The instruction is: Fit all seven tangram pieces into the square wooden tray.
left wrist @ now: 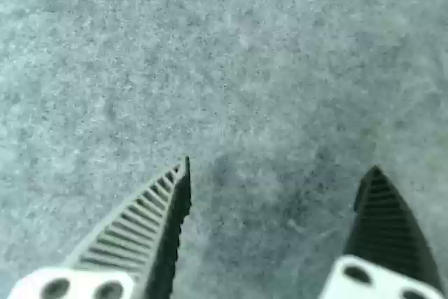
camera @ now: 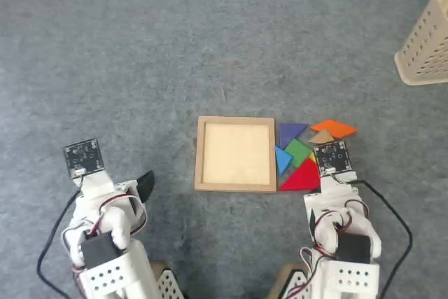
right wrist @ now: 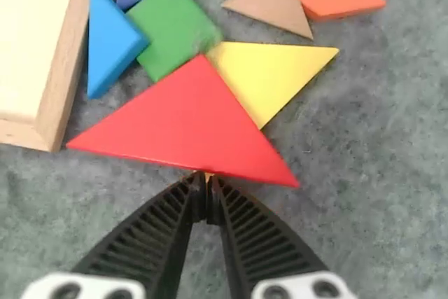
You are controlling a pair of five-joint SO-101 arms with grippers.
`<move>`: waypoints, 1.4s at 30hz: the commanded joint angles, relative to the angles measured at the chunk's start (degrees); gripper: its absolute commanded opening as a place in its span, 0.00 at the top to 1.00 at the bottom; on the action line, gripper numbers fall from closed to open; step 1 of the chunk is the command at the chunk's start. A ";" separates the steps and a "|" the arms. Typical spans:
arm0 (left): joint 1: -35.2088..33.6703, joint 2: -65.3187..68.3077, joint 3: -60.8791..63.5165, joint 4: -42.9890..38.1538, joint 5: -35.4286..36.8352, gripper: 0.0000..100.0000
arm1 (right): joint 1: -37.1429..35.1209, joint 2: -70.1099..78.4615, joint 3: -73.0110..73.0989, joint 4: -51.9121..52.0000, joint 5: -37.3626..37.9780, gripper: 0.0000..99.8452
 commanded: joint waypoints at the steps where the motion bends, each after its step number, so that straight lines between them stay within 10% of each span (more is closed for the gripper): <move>1: 0.09 -0.70 -0.75 -0.09 -0.09 0.65 | 2.77 0.31 1.14 -4.79 -0.18 0.99; 12: 0.09 -0.70 -0.75 -0.09 -0.09 0.65 | 17.71 0.31 0.97 -27.74 0.00 0.99; 20: 0.09 -0.70 -0.75 -0.09 -0.09 0.65 | 17.54 1.10 -10.81 -17.80 1.49 0.99; 34: 0.09 -0.70 -0.75 -0.09 -0.09 0.65 | -3.65 42.86 -36.04 -9.45 -2.99 0.99; 42: 0.09 -0.70 -0.75 -0.09 -0.09 0.65 | -14.90 71.52 -44.92 -7.60 -4.92 0.82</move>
